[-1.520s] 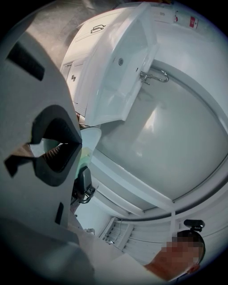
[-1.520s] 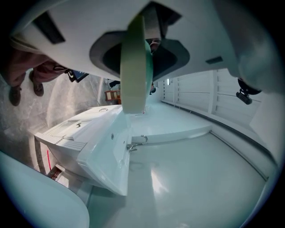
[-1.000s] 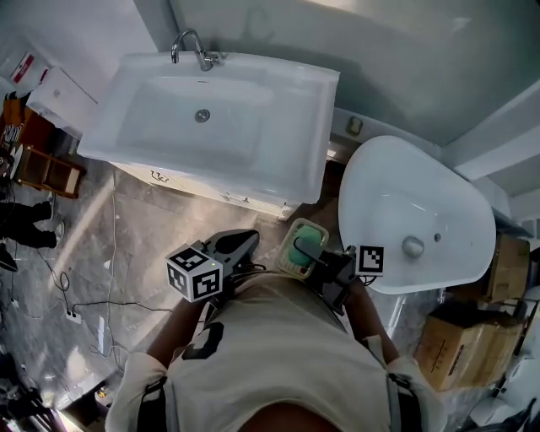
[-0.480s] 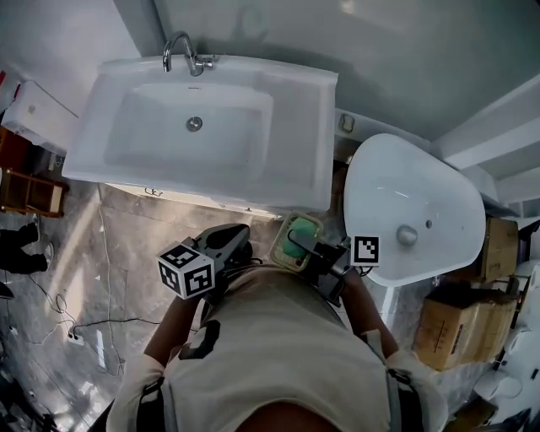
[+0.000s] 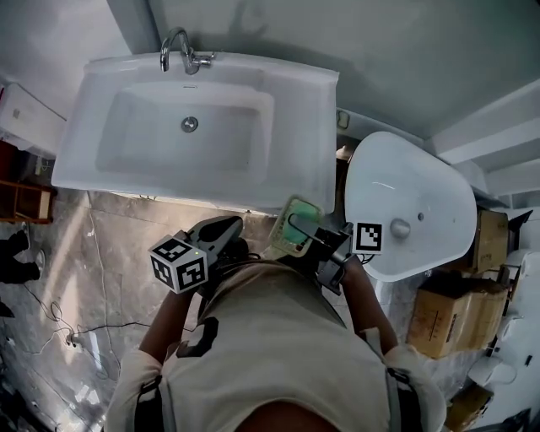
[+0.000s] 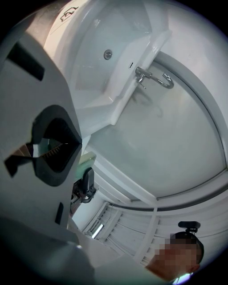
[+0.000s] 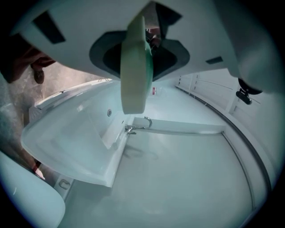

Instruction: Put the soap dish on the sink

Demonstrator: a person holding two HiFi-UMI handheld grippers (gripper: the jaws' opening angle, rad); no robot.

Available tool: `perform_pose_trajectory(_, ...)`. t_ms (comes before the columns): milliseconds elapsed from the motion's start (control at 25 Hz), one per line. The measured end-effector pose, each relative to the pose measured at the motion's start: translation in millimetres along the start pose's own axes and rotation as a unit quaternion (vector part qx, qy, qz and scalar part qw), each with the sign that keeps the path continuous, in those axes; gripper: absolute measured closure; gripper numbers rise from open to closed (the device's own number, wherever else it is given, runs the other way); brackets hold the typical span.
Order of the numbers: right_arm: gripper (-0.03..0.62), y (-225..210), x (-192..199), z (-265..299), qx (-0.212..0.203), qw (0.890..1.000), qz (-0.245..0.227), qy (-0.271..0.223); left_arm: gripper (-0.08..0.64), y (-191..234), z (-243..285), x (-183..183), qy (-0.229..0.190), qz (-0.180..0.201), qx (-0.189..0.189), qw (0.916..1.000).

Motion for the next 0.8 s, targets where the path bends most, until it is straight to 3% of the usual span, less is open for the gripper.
perform_pose_trajectory(200, 0.443, 1, -29, 2, -0.008, 1.000, 0.002, -0.014, 0.541, 14, -1, -12, -0.001, -0.001, -0.014, 0.9999)
perform_pose_trajectory(520, 0.443, -20, -98, 4, 0.016, 0.999, -0.033, -0.002, 0.541, 17, 30, -23, -0.011, -0.002, -0.046, 0.9989)
perform_pose_trajectory(800, 0.443, -50, -141, 28, 0.034, 0.999, 0.011, 0.031, 0.541, 13, 58, -29, -0.018, -0.007, -0.062, 0.9979)
Point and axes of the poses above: the fingertips, and each gripper's own axes: z forward along the fingers, y to its left, x out of its underside, the point moved 1 cm from there along -z, backward along the fingers, and after that the axes turned 13 degrees about x, right-handed, at the moved point
